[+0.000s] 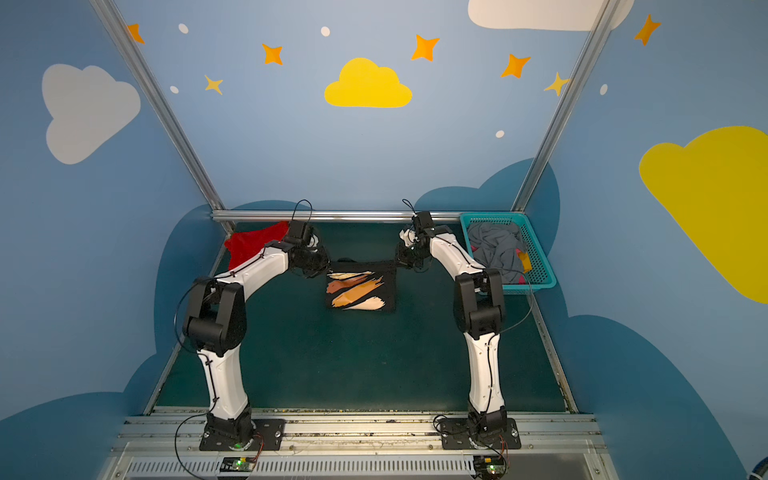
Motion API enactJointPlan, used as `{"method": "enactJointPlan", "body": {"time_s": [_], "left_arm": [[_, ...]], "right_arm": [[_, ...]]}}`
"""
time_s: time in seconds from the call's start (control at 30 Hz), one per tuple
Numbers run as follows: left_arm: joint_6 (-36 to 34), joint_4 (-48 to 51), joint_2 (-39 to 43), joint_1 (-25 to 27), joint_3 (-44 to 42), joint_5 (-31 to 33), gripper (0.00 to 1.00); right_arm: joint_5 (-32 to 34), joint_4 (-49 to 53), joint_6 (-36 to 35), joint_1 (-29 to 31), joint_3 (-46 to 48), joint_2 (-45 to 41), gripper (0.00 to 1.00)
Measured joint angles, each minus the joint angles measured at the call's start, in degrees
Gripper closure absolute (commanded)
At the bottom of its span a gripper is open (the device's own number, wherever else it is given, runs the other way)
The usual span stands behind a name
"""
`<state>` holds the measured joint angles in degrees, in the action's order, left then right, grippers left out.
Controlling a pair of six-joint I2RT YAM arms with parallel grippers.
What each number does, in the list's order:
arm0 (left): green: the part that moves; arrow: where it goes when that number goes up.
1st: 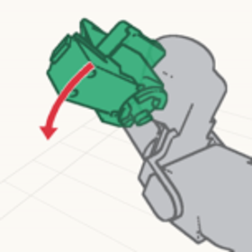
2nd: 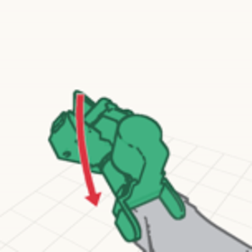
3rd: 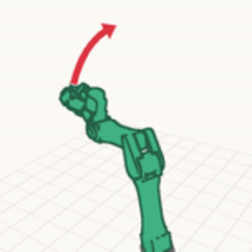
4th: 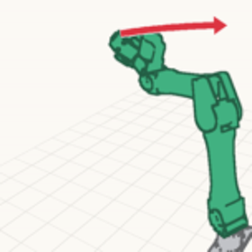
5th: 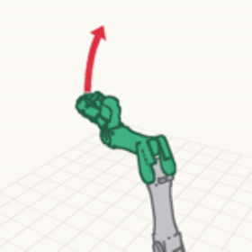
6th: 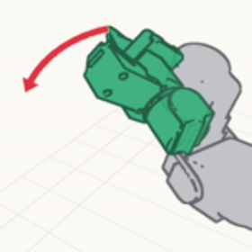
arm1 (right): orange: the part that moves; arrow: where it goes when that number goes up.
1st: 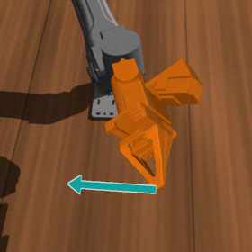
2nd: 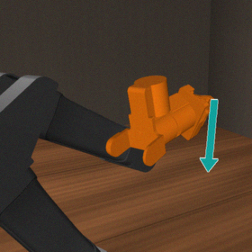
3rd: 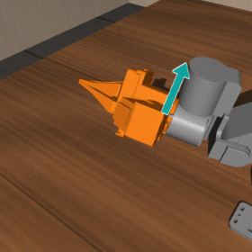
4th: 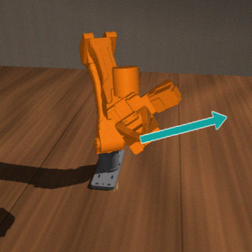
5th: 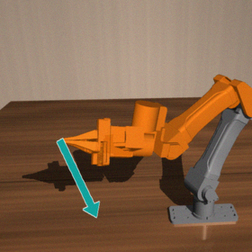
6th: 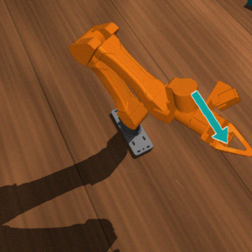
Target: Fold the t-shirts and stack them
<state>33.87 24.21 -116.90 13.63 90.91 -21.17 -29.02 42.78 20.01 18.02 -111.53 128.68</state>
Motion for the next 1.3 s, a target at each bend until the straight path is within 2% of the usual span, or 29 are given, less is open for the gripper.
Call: {"method": "enactJointPlan", "body": {"time_s": [0.1, 0.17, 0.23, 0.3, 0.33, 0.37, 0.5, 0.6, 0.7, 0.77, 0.83, 0.9, 0.93, 1.03, 1.1, 1.17, 1.2, 1.3], "left_arm": [[-0.26, -0.70, -3.82, -0.59, 3.43, -1.42, 0.82], [-0.24, -0.98, -6.05, -0.90, 5.35, -2.27, 0.79], [-0.22, -1.27, -7.82, -1.14, 6.93, -2.82, 0.73], [0.02, -1.33, -9.07, -1.33, 8.07, -3.13, 0.58], [0.13, -1.27, -9.44, -1.44, 8.52, -3.26, 0.51], [0.35, -1.33, -9.66, -1.60, 8.90, -3.37, 0.40], [1.01, -1.31, -9.66, -2.49, 10.93, -3.34, 0.20], [0.55, -0.92, -8.94, -2.89, 12.85, -2.29, 0.13], [-0.33, 0.13, -5.84, -3.02, 13.07, -0.98, 0.12], [-1.03, 0.28, -2.36, -2.84, 11.85, 0.04, 0.14], [-1.77, 0.20, 2.16, -2.32, 9.11, 0.98, 0.20], [-2.34, -0.04, 6.36, -1.42, 6.05, 1.25, 0.32], [-2.91, -0.22, 8.00, -0.76, 4.57, 1.22, 0.42], [-3.65, -0.87, 9.77, 1.33, 1.33, 1.05, 0.67], [-3.89, -1.22, 8.79, 2.56, -0.11, 0.85, 0.78], [-4.28, -1.29, 6.12, 3.58, -0.61, 0.02, 0.84], [-4.37, -1.49, 4.61, 3.80, -0.61, -0.26, 0.85], [-4.72, -1.95, -0.31, 3.61, -0.04, -1.49, 0.86]], "right_arm": [[-0.79, 0.94, 0.02, -0.74, -2.82, 2.71, 0.97], [-1.29, 1.33, 0.07, -1.22, -4.35, 4.22, 0.92], [-1.86, 1.62, 0.07, -1.66, -5.33, 5.42, 0.78], [-2.29, 1.79, 0.13, -2.10, -5.92, 6.25, 0.59], [-2.40, 1.95, 0.37, -2.27, -6.10, 6.45, 0.58], [-2.47, 2.10, 0.44, -2.51, -6.29, 6.62, 0.56], [-2.51, 2.43, 0.31, -3.45, -6.82, 6.60, 0.48], [-2.21, 2.91, 0.04, -4.24, -6.62, 5.81, 0.45], [-1.62, 2.93, -0.52, -4.83, -4.04, 2.27, 0.45], [-1.46, 2.56, -0.79, -5.01, -0.57, -2.01, 0.44], [-1.51, 1.42, -0.76, -5.07, 3.37, -7.08, 0.44], [-1.86, -0.24, -0.59, -4.79, 6.86, -11.56, 0.45], [-2.23, -1.44, -0.48, -4.44, 8.76, -13.70, 0.48], [-4.52, -5.14, 0.48, -2.97, 12.41, -16.24, 0.68], [-6.32, -7.28, 1.05, -1.73, 13.51, -15.39, 0.82], [-7.98, -8.22, 1.79, -0.37, 13.09, -12.79, 0.95], [-8.72, -8.50, 1.88, 0.11, 12.48, -11.17, 0.99], [-10.56, -8.59, 2.25, 1.51, 8.85, -4.76, 1.00]]}}
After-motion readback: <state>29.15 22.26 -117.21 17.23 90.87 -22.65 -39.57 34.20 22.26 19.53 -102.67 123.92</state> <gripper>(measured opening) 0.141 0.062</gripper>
